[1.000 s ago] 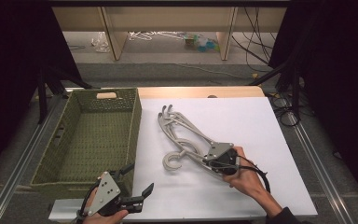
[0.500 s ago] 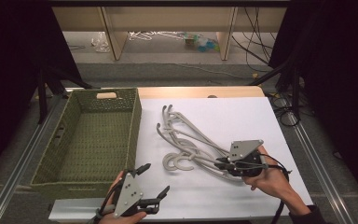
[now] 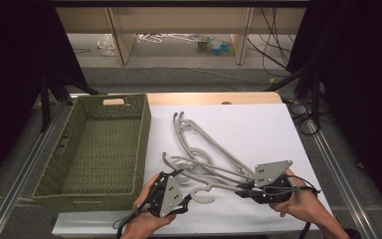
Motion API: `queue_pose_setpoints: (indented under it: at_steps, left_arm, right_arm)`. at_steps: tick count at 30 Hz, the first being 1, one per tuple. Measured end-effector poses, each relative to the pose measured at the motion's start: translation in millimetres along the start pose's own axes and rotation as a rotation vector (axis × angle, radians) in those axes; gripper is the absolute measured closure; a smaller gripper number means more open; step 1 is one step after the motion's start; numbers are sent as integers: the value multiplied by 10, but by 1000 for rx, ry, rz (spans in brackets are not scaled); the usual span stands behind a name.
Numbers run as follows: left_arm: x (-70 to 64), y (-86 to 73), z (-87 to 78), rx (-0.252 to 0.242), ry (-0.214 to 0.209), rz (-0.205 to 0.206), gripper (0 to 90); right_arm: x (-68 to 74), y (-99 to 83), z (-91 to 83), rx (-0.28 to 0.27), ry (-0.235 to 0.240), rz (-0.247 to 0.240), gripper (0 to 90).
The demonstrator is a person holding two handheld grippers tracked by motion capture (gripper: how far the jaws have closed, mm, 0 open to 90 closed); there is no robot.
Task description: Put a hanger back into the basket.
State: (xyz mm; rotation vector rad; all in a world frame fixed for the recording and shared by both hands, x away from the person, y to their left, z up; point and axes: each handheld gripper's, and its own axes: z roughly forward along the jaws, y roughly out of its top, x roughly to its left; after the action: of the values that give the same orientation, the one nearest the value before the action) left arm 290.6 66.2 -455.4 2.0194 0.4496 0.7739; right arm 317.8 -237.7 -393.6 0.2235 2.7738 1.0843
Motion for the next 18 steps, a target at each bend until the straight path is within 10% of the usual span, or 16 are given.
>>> queue_pose_setpoints:
  at_steps: [10,18]
  left_arm:
    - [-28,32,121,-14,-112,76,513]
    - [-44,83,114,-3,-205,271,680]
  right_arm:
    - [53,-21,45,16,45,-24,818]
    - [33,-58,56,13,63,-46,817]
